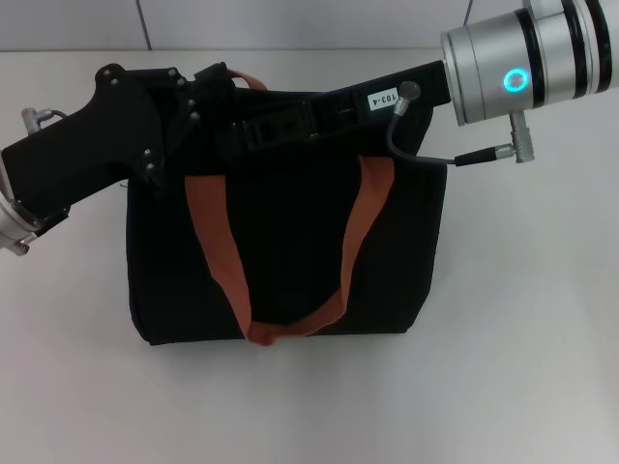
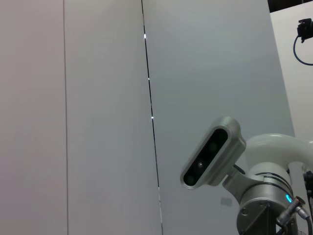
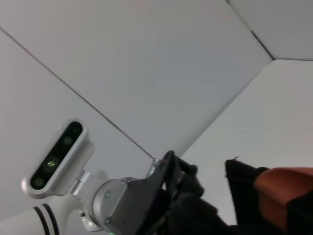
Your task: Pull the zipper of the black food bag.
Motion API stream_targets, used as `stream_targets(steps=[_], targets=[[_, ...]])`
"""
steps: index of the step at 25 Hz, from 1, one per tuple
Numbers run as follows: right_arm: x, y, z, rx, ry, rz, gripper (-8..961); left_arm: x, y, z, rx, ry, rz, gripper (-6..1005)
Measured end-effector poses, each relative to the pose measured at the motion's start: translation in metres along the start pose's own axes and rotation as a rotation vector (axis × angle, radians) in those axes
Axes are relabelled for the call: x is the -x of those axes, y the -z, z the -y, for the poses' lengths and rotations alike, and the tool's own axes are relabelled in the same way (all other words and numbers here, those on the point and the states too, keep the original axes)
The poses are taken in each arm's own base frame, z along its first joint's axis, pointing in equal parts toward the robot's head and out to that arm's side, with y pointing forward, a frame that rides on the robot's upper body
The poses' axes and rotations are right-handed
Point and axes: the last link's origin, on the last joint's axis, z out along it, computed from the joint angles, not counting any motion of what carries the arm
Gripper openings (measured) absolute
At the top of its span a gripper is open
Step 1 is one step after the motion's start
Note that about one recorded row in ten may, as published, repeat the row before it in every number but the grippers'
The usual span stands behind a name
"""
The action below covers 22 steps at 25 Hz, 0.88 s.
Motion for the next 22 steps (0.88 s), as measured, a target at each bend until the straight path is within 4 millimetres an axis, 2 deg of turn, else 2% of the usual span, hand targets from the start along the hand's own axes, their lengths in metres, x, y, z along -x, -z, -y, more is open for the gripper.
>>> stream_targets(steps=[17, 22], targets=[[-0.0001, -0.0054, 0.0004, 0.01, -0.007, -0.003, 389, 0.0004, -0.0019, 0.0014, -0.013, 0.024, -0.008, 89], [-0.0016, -0.0053, 0.001, 0.009, -0.007, -0.002, 224, -0.0001, -0.0011, 0.0014, -0.017, 0.024, -0.013, 90]])
